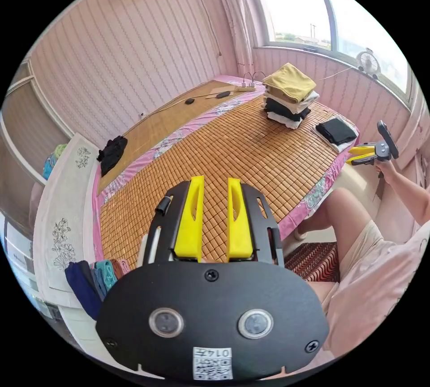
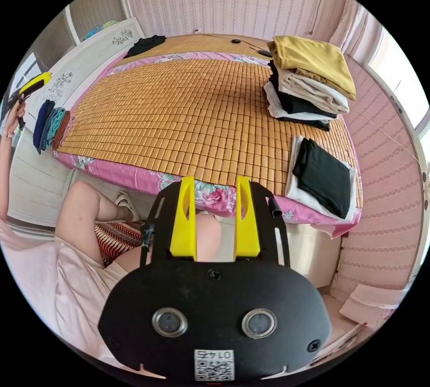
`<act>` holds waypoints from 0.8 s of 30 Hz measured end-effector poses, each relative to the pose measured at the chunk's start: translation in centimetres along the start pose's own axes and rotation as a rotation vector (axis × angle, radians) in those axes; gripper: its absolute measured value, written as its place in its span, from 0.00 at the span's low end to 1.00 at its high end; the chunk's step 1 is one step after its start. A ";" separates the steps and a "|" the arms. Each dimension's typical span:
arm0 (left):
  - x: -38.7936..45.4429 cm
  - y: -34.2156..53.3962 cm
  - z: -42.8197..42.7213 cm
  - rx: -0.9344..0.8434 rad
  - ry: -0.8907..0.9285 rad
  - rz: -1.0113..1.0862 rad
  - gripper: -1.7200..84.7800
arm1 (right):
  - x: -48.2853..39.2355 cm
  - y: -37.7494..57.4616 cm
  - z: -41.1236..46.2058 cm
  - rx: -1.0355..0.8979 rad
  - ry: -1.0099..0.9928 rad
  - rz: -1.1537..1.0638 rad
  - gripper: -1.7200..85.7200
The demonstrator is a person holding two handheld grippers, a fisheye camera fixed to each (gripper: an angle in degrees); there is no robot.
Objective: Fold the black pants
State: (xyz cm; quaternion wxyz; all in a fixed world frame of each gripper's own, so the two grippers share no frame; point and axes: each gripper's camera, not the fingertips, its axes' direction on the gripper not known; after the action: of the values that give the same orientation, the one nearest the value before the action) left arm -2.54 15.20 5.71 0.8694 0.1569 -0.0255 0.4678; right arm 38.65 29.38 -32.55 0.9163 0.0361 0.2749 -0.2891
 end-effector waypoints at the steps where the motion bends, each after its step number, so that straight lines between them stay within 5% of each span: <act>1: 2.4 -2.2 1.5 0.017 0.040 0.047 0.12 | 1.2 1.6 0.1 0.001 0.017 0.022 0.18; 7: 15.7 -11.3 10.6 0.135 0.305 0.309 0.11 | 6.8 8.5 2.0 0.012 0.038 0.172 0.19; 14: 31.4 -18.9 23.3 0.041 0.551 0.566 0.11 | 12.8 12.1 4.8 0.060 0.016 0.332 0.19; 24: 42.8 -28.5 38.1 -0.083 0.701 0.490 0.11 | 20.6 7.3 10.5 0.000 0.137 0.365 0.18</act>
State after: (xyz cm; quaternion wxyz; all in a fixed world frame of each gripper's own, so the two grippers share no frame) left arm 48.77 23.70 42.98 0.6944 -0.0573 0.2161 0.6839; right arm 61.77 22.60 -35.10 0.9327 0.1047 0.3254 -0.1151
